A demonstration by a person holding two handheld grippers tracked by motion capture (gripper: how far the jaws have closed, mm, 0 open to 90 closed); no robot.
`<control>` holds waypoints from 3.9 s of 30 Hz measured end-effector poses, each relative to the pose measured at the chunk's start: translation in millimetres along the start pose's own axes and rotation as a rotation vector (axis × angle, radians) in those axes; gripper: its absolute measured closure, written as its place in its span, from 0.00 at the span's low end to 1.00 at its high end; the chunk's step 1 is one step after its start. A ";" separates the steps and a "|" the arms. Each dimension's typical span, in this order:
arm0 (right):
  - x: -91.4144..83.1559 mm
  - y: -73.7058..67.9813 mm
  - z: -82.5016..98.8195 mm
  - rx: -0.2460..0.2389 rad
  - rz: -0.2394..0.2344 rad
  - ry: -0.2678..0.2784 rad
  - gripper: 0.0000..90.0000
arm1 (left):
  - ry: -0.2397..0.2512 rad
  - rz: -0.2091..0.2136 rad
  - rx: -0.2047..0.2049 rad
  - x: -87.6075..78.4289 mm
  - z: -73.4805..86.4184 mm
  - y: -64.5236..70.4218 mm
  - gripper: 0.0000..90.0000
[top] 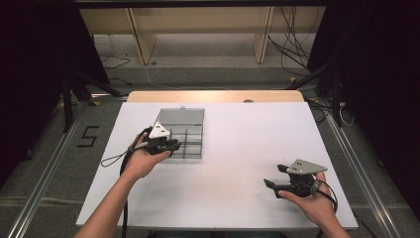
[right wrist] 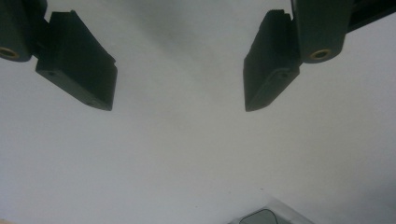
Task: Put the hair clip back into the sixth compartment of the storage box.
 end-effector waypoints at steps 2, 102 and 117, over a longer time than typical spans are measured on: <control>-0.1 0.0 0.0 0.000 -0.001 0.001 0.30 | -0.004 0.001 0.001 0.4 0.0 -0.5 0.85; 0.5 -1.1 0.7 0.001 -0.012 -0.007 0.30 | -0.097 0.020 0.054 36.8 -18.1 14.2 0.84; 0.3 -0.9 0.8 0.002 -0.013 -0.007 0.30 | -0.118 0.018 0.054 44.2 -16.0 13.5 0.84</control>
Point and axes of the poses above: each handheld gripper's, and its own axes: x roughly forward along the jaws, z roughly out of its underside, y roughly to its right, the point moved 10 cm from there along x, roughly forward along the jaws, and after that the axes turned 10 degrees about -y, right-handed, at the moved point
